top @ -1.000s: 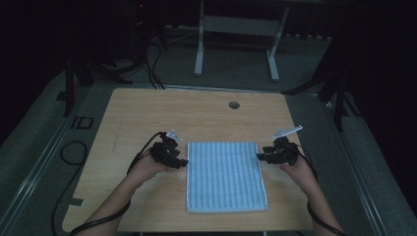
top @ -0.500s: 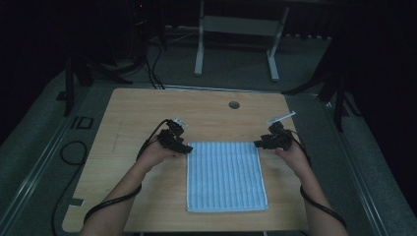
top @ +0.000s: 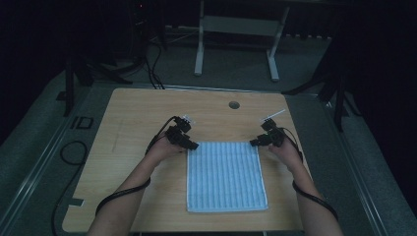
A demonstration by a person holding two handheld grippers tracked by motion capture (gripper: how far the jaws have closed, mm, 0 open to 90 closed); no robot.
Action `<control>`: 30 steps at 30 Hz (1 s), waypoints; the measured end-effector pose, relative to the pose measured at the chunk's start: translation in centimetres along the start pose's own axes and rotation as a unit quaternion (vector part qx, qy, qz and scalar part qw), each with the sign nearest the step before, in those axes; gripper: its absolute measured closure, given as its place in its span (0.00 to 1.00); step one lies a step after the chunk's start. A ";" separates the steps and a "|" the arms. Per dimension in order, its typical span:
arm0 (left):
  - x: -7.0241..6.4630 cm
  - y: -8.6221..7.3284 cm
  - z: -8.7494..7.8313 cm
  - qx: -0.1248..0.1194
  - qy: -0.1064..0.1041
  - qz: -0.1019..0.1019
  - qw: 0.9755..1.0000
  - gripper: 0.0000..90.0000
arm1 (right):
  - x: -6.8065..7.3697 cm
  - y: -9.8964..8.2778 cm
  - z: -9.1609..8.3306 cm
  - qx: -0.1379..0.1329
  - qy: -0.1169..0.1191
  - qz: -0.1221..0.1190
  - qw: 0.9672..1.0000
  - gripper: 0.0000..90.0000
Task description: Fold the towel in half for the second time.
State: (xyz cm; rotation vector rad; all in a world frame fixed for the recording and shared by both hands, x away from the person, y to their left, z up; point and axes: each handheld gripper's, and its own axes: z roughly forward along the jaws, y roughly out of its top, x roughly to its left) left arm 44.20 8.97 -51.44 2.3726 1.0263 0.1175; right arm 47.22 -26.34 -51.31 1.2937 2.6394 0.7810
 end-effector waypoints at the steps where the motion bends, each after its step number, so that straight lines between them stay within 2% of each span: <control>1: 0.0 0.0 0.0 0.000 0.000 0.000 1.000 0.48 | 0.0 0.0 0.0 0.000 0.000 0.000 1.000 0.54; 3: 0.3 0.0 0.7 0.006 -0.005 -0.005 1.000 0.50 | 0.1 0.0 0.9 0.010 0.000 0.006 1.000 0.57; 4: 0.5 0.0 0.9 0.008 -0.006 -0.005 1.000 0.56 | 0.2 0.0 1.4 0.021 -0.006 -0.003 1.000 0.65; 5: 0.5 0.0 0.9 0.008 -0.006 -0.005 1.000 0.59 | 0.2 0.0 1.4 0.021 -0.006 -0.003 1.000 0.65; 6: 0.7 0.0 1.0 0.006 -0.011 -0.009 1.000 0.69 | 0.5 0.1 1.6 0.027 -0.006 -0.011 1.000 0.74; 9: 0.9 -0.1 1.3 0.014 -0.016 -0.009 1.000 0.74 | 0.7 0.2 1.7 0.032 -0.006 -0.015 0.999 0.78; 10: 1.0 -0.2 1.4 0.012 -0.009 -0.010 1.000 0.87 | 0.8 0.3 1.7 0.037 -0.002 -0.017 0.999 0.87; 11: 1.1 -0.2 1.4 0.006 -0.022 -0.019 1.000 0.89 | 0.9 0.4 1.7 0.041 -0.002 -0.018 0.999 0.91; 12: 1.0 -0.2 1.3 0.002 -0.022 -0.018 1.000 0.95 | 1.1 0.5 1.6 0.040 -0.005 -0.025 0.999 0.93; 13: 1.0 -0.2 1.2 -0.003 -0.013 -0.015 1.000 0.96 | 1.1 0.6 1.6 0.039 -0.010 -0.030 0.999 0.94; 17: 0.8 0.4 0.1 -0.019 -0.010 -0.010 1.000 0.97 | 1.2 1.0 0.8 0.023 -0.021 -0.030 0.999 0.95; 21: 0.7 1.0 -1.1 -0.029 -0.005 -0.005 1.000 0.97 | 0.9 1.5 -0.4 0.003 -0.019 -0.022 1.000 0.95; 22: 0.7 1.1 -1.4 -0.036 0.001 -0.002 0.999 0.97 | 0.9 1.6 -0.7 -0.001 -0.019 -0.025 1.000 0.95; 26: 0.6 1.3 -2.2 -0.054 0.001 0.006 0.999 0.97 | 0.8 1.9 -1.7 -0.016 -0.017 -0.025 0.999 0.95; 28: 0.2 1.4 -3.2 -0.061 0.005 0.020 0.998 0.97 | 1.0 2.0 -2.6 -0.025 -0.016 -0.031 0.999 0.95; 30: 0.0 1.4 -3.5 -0.062 0.005 0.024 0.998 0.97 | 1.5 2.0 -3.3 -0.031 -0.020 -0.040 0.999 0.95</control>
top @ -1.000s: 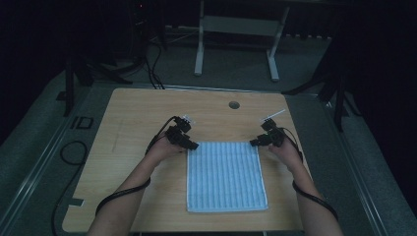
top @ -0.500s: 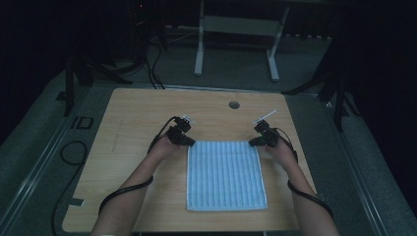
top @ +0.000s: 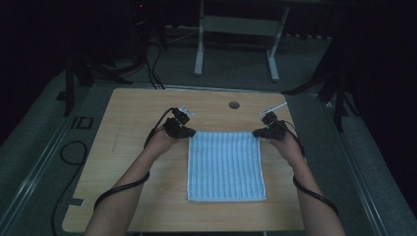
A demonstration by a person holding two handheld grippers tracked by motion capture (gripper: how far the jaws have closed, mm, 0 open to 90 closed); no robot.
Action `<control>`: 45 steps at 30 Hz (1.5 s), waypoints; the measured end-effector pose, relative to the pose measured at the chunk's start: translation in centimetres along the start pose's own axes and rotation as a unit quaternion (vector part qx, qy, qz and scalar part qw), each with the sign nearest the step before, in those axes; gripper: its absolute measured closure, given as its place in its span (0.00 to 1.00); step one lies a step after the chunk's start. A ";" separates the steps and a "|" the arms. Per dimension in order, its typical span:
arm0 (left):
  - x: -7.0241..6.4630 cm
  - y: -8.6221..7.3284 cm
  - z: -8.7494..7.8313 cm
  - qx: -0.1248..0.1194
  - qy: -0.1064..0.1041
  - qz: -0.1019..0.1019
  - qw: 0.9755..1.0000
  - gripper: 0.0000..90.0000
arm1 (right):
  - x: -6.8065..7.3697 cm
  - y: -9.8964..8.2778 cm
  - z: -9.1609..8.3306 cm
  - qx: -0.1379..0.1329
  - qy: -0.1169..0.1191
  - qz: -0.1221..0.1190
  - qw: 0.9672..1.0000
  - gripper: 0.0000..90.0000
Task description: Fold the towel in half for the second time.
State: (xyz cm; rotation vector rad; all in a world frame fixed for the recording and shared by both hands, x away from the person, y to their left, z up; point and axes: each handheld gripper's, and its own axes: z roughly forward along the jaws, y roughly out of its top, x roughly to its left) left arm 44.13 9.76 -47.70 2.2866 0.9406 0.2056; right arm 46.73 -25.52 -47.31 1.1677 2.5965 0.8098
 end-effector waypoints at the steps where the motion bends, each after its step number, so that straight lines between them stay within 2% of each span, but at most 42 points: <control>1: -0.2 0.1 -0.5 0.000 0.005 0.002 1.000 0.97 | 0.1 0.0 -0.2 -0.002 -0.001 -0.003 1.000 0.95; 5: -0.7 0.1 -1.6 -0.006 0.006 0.009 1.000 0.97 | 0.7 0.2 -1.4 -0.017 -0.003 -0.013 1.000 0.95; 6: -1.0 0.0 -2.5 -0.017 0.006 0.008 1.000 0.97 | 1.3 0.3 -2.5 -0.029 -0.006 -0.023 0.999 0.95; 9: -1.3 -0.1 -3.4 -0.025 0.006 0.008 1.000 0.97 | 1.9 0.2 -3.3 -0.038 -0.004 -0.031 0.999 0.95; 10: -1.9 -0.4 -4.3 -0.030 0.002 0.014 0.999 0.97 | 2.8 -0.1 -4.3 -0.044 -0.008 -0.045 0.998 0.95; 11: -1.9 -0.4 -4.3 -0.030 0.002 0.014 0.999 0.97 | 3.1 -0.2 -4.7 -0.047 -0.010 -0.050 0.998 0.95; 12: -2.5 -0.8 -5.2 -0.037 -0.004 0.019 0.999 0.97 | 3.4 -0.3 -5.2 -0.051 -0.011 -0.057 0.997 0.95; 14: -3.3 -1.4 -6.0 -0.048 -0.006 0.028 0.998 0.97 | 4.1 -0.9 -6.4 -0.068 -0.010 -0.059 0.996 0.95; 15: -3.3 -1.4 -6.0 -0.048 -0.006 0.028 0.998 0.97 | 4.1 -0.9 -6.4 -0.068 -0.010 -0.059 0.996 0.95; 17: -4.6 -2.5 -7.2 -0.062 -0.019 0.035 0.997 0.97 | 5.0 -2.2 -7.8 -0.087 -0.001 -0.070 0.994 0.95; 18: -5.0 -2.9 -7.6 -0.064 -0.029 0.037 0.997 0.97 | 5.3 -2.7 -8.2 -0.090 0.003 -0.072 0.993 0.95; 19: -5.0 -2.9 -7.6 -0.064 -0.029 0.037 0.997 0.97 | 5.6 -3.2 -8.6 -0.092 0.005 -0.075 0.993 0.95; 20: -5.9 -3.6 -8.2 -0.065 -0.031 0.050 0.996 0.96 | 6.0 -3.8 -8.9 -0.096 0.006 -0.078 0.992 0.95; 22: -6.6 -4.3 -8.5 -0.062 -0.042 0.056 0.996 0.96 | 6.7 -4.9 -9.4 -0.103 0.016 -0.079 0.991 0.95; 24: -6.9 -4.7 -8.7 -0.062 -0.041 0.057 0.996 0.96 | 7.5 -6.1 -9.5 -0.101 0.020 -0.087 0.991 0.95; 27: -8.0 -6.2 -8.4 -0.051 -0.056 0.056 0.996 0.96 | 8.4 -7.7 -9.3 -0.095 0.023 -0.092 0.991 0.95; 30: -8.6 -7.0 -8.0 -0.044 -0.067 0.053 0.995 0.96 | 8.8 -8.8 -9.0 -0.093 0.030 -0.088 0.991 0.95; 32: -9.5 -8.0 -7.4 -0.038 -0.073 0.055 0.995 0.96 | 9.0 -9.7 -8.5 -0.082 0.029 -0.085 0.993 0.95; 36: -10.8 -9.9 -6.3 -0.022 -0.093 0.053 0.994 0.96 | 9.2 -11.6 -6.9 -0.061 0.048 -0.069 0.995 0.94; 38: -10.8 -9.9 -6.3 -0.022 -0.093 0.053 0.994 0.96 | 9.3 -11.8 -6.8 -0.057 0.048 -0.069 0.995 0.94; 39: -11.0 -10.9 -5.8 -0.017 -0.101 0.044 0.994 0.96 | 9.5 -12.4 -6.5 -0.052 0.049 -0.067 0.995 0.94; 42: -11.1 -11.5 -5.6 -0.010 -0.108 0.044 0.993 0.96 | 9.9 -13.2 -6.4 -0.049 0.053 -0.067 0.995 0.94; 43: -11.2 -11.8 -5.5 -0.011 -0.101 0.042 0.994 0.96 | 10.1 -13.4 -6.4 -0.048 0.055 -0.066 0.995 0.94; 45: -11.5 -12.0 -5.5 -0.008 -0.108 0.043 0.993 0.95 | 10.3 -14.0 -6.3 -0.046 0.057 -0.063 0.995 0.93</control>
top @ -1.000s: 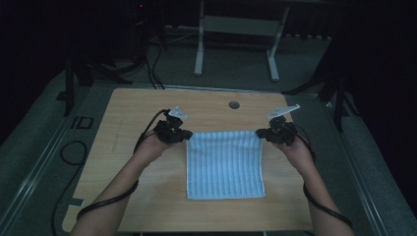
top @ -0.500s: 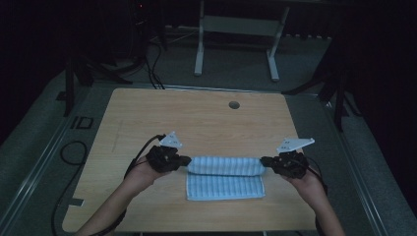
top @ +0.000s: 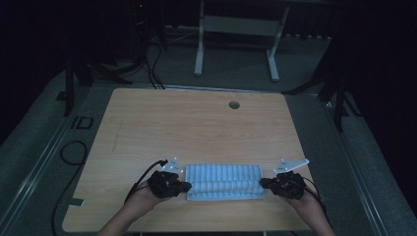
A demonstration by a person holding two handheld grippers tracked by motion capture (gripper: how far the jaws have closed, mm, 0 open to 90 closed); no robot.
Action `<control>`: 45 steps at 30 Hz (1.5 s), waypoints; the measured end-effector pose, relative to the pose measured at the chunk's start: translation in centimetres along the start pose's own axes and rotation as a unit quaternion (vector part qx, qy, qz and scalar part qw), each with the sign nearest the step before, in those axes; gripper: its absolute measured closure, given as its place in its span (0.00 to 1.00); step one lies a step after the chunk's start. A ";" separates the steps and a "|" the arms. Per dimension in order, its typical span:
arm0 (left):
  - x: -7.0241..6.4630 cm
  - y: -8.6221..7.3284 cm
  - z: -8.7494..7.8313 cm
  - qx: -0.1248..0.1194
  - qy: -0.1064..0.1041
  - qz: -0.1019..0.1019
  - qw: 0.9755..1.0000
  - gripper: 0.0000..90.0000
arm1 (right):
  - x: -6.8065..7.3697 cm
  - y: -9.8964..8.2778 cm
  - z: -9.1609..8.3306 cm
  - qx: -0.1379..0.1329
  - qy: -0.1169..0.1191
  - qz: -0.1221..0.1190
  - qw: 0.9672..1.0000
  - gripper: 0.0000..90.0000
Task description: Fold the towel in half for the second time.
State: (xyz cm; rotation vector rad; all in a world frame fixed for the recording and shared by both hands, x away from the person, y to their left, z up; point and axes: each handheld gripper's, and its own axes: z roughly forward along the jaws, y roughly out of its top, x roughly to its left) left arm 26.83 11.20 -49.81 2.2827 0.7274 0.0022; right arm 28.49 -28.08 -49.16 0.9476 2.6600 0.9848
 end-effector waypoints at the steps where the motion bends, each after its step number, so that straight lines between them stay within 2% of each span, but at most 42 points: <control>1: -0.1 -0.1 0.0 0.001 0.003 0.002 1.000 0.94 | 0.1 -0.3 0.1 0.005 0.002 0.001 1.000 0.91; 2: -0.1 -0.1 0.0 0.001 0.003 0.002 1.000 0.91 | 0.1 -0.3 0.1 0.005 0.002 0.001 1.000 0.91; 3: -0.2 -0.1 0.0 0.004 -0.002 -0.003 1.000 0.83 | 0.3 -0.9 0.0 0.010 0.007 0.009 1.000 0.83; 4: -0.5 -0.1 -0.4 0.009 -0.010 -0.001 1.000 0.77 | 0.3 -1.2 -0.2 0.009 0.011 0.013 1.000 0.80; 6: -0.5 0.1 -0.9 0.005 -0.005 -0.001 1.000 0.65 | 0.3 -1.5 -1.0 -0.007 0.013 0.024 1.000 0.71; 8: -0.5 0.3 -1.2 -0.004 -0.003 0.001 1.000 0.60 | 0.2 -1.6 -1.3 -0.014 0.014 0.028 0.999 0.69; 11: -0.1 1.0 -1.2 -0.010 0.005 0.000 1.000 0.56 | -0.2 -1.1 -2.1 -0.029 0.001 0.034 0.999 0.66; 12: 0.0 1.3 -0.5 -0.009 0.006 0.002 1.000 0.55 | -0.3 -0.7 -1.8 -0.032 0.002 0.038 0.999 0.66; 13: 0.0 1.3 -0.5 -0.009 0.006 0.002 1.000 0.53 | -0.3 -0.5 -1.3 -0.031 0.002 0.035 0.999 0.64; 17: 0.1 1.8 1.5 0.000 0.006 0.011 1.000 0.51 | -0.4 0.2 0.7 -0.026 0.022 0.031 0.999 0.60; 19: 0.3 2.0 2.6 0.008 0.009 0.010 1.000 0.51 | -0.4 0.4 1.4 -0.021 0.021 0.026 0.999 0.60; 20: 0.5 2.2 3.5 0.011 0.004 0.007 1.000 0.51 | -0.6 0.9 2.7 -0.010 0.020 0.022 1.000 0.59; 21: 0.5 2.2 3.5 0.011 0.004 0.007 1.000 0.51 | -0.7 1.1 3.2 -0.007 0.020 0.021 1.000 0.59; 23: 0.7 2.1 4.5 0.023 0.012 0.014 1.000 0.52 | -0.8 1.4 4.0 0.000 0.016 0.016 1.000 0.59; 24: 0.9 2.0 4.9 0.030 0.021 0.019 0.999 0.52 | -0.9 1.4 4.4 0.005 0.015 0.014 1.000 0.58; 26: 1.0 1.9 5.1 0.032 0.019 0.014 0.999 0.52 | -0.9 1.5 5.0 0.011 0.012 0.012 1.000 0.58; 27: 1.3 1.8 5.5 0.038 0.022 0.015 0.999 0.53 | -1.0 1.4 6.0 0.026 0.007 0.006 1.000 0.57; 28: 1.4 1.7 5.7 0.042 0.026 0.016 0.999 0.53 | -1.0 1.4 6.0 0.026 0.007 0.006 1.000 0.57; 31: 1.9 1.5 6.0 0.038 0.025 0.009 0.999 0.54 | -1.4 1.7 6.9 0.018 -0.008 -0.010 1.000 0.58; 34: 2.7 1.7 6.0 0.035 0.035 0.009 0.999 0.54 | -2.0 2.4 7.6 0.013 -0.012 -0.004 1.000 0.58; 36: 3.7 2.1 5.9 0.038 0.040 0.006 0.998 0.54 | -2.3 2.9 7.9 0.015 -0.015 -0.005 1.000 0.58; 37: 3.7 2.1 5.9 0.038 0.040 0.006 0.998 0.54 | -2.4 3.3 8.2 0.015 -0.016 -0.007 1.000 0.57; 41: 5.1 2.7 5.9 0.049 0.047 0.009 0.998 0.54 | -3.1 4.3 8.9 0.019 -0.015 -0.009 1.000 0.57; 42: 5.9 3.1 5.9 0.052 0.051 0.011 0.997 0.54 | -3.3 4.6 9.1 0.020 -0.015 -0.007 1.000 0.57; 43: 5.9 3.1 5.9 0.052 0.051 0.011 0.997 0.54 | -3.3 4.6 9.1 0.020 -0.015 -0.007 1.000 0.57; 45: 7.1 3.5 5.9 0.053 0.056 0.001 0.997 0.53 | -3.9 5.4 9.6 0.020 -0.014 -0.002 1.000 0.57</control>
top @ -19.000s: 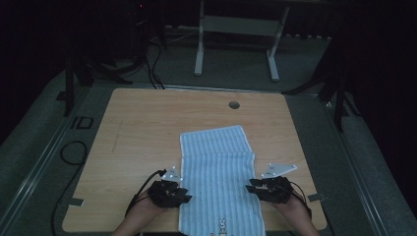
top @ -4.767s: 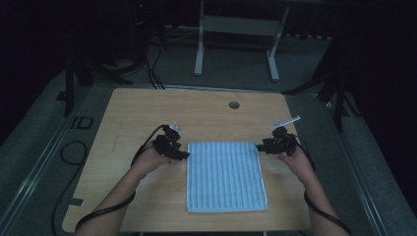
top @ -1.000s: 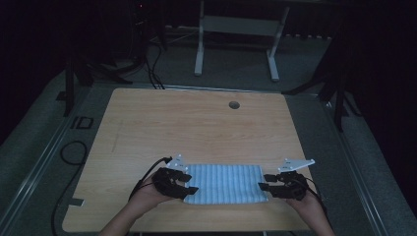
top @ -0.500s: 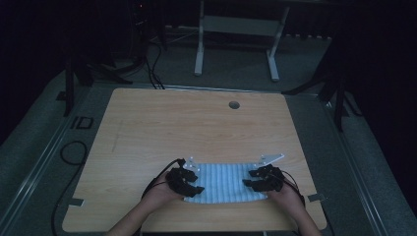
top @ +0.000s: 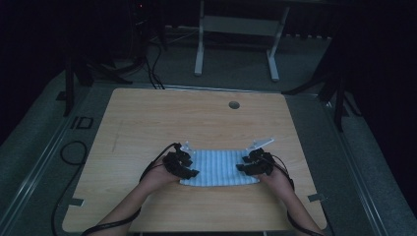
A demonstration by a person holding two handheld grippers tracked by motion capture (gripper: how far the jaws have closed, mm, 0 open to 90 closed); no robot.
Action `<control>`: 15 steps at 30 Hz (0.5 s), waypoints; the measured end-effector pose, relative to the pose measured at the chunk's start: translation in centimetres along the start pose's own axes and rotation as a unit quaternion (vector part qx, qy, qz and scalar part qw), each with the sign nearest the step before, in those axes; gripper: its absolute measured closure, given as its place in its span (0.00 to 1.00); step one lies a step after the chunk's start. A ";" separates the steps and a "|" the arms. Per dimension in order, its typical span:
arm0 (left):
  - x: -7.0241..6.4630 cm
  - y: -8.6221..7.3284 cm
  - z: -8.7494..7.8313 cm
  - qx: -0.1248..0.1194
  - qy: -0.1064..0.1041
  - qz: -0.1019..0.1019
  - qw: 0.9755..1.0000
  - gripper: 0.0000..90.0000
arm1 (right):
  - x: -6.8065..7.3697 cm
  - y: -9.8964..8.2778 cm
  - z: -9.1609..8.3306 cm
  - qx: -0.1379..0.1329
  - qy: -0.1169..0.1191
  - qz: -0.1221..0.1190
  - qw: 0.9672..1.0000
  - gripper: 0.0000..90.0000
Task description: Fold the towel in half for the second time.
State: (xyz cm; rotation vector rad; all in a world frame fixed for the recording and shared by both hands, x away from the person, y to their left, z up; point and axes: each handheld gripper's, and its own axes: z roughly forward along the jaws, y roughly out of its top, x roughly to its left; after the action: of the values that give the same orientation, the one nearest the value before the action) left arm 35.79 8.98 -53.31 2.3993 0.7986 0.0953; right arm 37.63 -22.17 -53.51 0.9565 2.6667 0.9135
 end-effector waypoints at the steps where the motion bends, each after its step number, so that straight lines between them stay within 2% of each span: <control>1: 0.0 0.0 0.0 0.000 0.000 0.000 1.000 0.53 | -0.2 0.3 0.2 -0.001 0.000 0.003 1.000 0.57; 2: 0.7 0.3 0.0 0.003 0.001 -0.004 1.000 0.53 | -0.5 0.5 0.4 -0.002 0.001 0.007 1.000 0.57; 6: 1.7 0.5 0.1 0.004 0.005 -0.007 1.000 0.53 | -1.1 1.6 1.1 0.000 0.000 0.010 1.000 0.56; 7: 2.2 0.6 0.1 0.001 0.005 -0.016 1.000 0.53 | -1.3 1.9 1.3 0.003 -0.001 0.010 1.000 0.56; 9: 2.4 0.6 0.1 0.001 0.005 -0.017 1.000 0.53 | -1.6 2.4 1.6 0.003 0.003 0.017 1.000 0.56; 11: 3.0 0.7 0.0 0.000 0.005 -0.021 1.000 0.53 | -1.9 2.9 1.9 0.003 0.004 0.021 1.000 0.56; 13: 4.0 0.9 0.0 -0.001 0.008 -0.035 0.999 0.53 | -2.1 3.3 2.3 0.002 0.003 0.023 1.000 0.56; 15: 4.2 0.9 0.0 0.001 0.008 -0.036 0.999 0.53 | -2.1 3.5 2.4 0.002 0.003 0.024 1.000 0.56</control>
State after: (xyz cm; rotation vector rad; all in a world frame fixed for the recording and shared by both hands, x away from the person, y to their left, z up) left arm 39.74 10.73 -53.30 2.3728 0.8923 0.0859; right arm 41.95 -20.17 -53.46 1.0245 2.6626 0.9224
